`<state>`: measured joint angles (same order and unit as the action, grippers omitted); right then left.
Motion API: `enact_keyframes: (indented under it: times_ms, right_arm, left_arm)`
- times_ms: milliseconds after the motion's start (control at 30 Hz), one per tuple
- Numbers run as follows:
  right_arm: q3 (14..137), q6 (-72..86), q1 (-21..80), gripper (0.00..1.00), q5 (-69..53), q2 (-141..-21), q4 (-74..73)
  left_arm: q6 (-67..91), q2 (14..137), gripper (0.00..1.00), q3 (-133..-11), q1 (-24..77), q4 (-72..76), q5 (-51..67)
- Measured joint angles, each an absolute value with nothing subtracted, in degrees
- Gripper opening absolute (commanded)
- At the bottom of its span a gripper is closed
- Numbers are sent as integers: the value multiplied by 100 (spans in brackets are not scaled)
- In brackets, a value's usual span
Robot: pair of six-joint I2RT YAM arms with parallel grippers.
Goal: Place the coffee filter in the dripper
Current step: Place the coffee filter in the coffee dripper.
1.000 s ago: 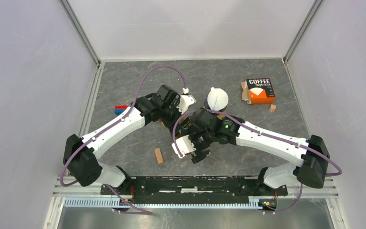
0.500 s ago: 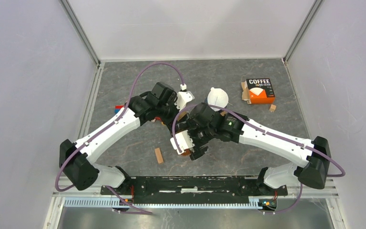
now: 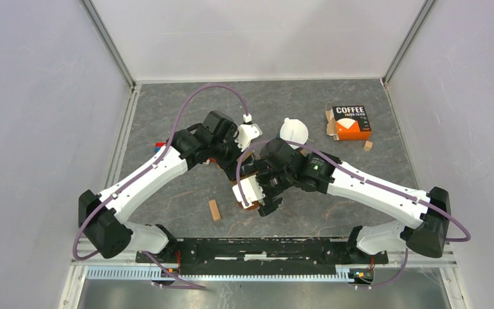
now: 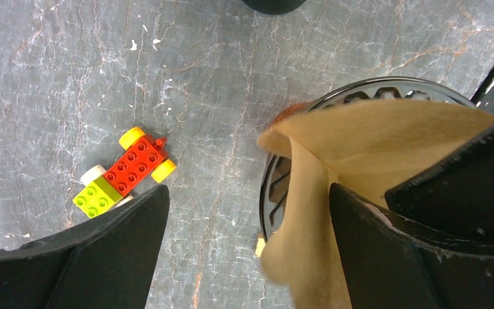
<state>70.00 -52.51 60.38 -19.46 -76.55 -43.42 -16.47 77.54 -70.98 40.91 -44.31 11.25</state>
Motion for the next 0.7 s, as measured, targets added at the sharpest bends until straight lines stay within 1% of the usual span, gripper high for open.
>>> enact_keyframes:
  times_ms: [400,700]
  right_arm:
    - [6729,-5234,6038,99,-2080,-7655,-4298]
    - [6729,-5231,6038,99,-2067,-7655,-4298]
  left_arm:
    - [-1675,7448,100,-7109,4091,-4353,1409]
    - [-1675,7273,100,-7170,4093,-4338,1358]
